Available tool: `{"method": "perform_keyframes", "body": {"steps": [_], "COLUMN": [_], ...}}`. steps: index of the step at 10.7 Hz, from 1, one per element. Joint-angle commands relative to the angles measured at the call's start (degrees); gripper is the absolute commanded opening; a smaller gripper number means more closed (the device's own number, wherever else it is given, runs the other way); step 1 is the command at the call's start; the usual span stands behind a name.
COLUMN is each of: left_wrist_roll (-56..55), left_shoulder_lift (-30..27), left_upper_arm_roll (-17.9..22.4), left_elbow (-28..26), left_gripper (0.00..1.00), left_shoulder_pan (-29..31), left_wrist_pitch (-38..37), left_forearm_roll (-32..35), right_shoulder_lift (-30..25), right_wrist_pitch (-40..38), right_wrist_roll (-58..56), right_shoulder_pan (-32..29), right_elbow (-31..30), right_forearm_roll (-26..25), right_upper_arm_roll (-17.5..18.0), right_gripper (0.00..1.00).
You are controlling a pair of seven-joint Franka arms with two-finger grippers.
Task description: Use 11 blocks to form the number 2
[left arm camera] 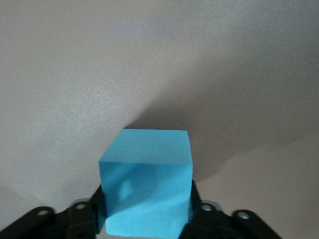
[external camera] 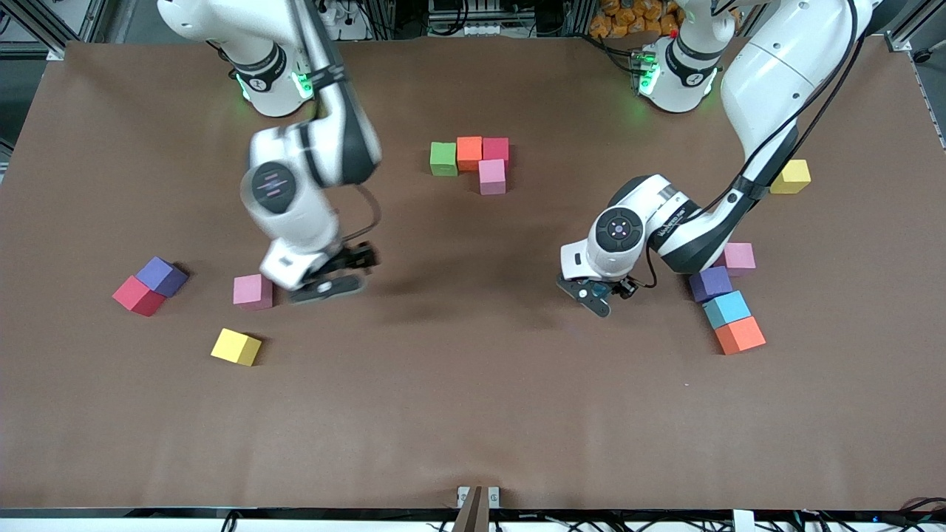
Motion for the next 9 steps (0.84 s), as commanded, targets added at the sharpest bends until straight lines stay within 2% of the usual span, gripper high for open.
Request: {"method": "perform_keyframes", "body": {"steps": [1, 3, 6, 8, 9], "left_wrist_roll": [-1.96, -6.18, -17.75, -25.85, -30.32], "left_shoulder_lift": [-0.50, -2.08, -4.18, -4.98, -5.07], "left_upper_arm_roll": [0.75, -0.56, -0.92, -0.75, -0.57], "left_elbow": [0.58, 1.72, 3.13, 4.18, 4.19], "left_gripper": [0.38, 0.40, 0.46, 0.46, 0.46], "left_shoulder_pan": [-1.39, -1.48, -6.12, -10.16, -12.35], "left_wrist_pitch": [0.58, 0.50, -0.12, -0.30, -0.38], "left_forearm_roll": [-0.46, -5.44, -15.46, -22.14, -24.78], "right_shoulder_lift": [-0.90, -0.38, 1.46, 4.18, 4.72], "right_wrist_pitch": [-2.77, -2.68, -2.33, -2.16, -2.07], "right_wrist_roll": [-6.75, -15.79, -16.62, -17.15, -17.24], "right_shoulder_pan": [-7.71, -13.96, -18.55, -22.32, -23.73], "right_elbow": [-0.18, -0.09, -0.61, -0.70, -0.70], "right_forearm_roll": [0.38, 0.37, 0.72, 6.59, 7.05], "right_upper_arm_roll": [0.43, 0.61, 1.66, 3.67, 5.08], "right_gripper": [1.00, 1.00, 1.00, 1.00, 1.00]}}
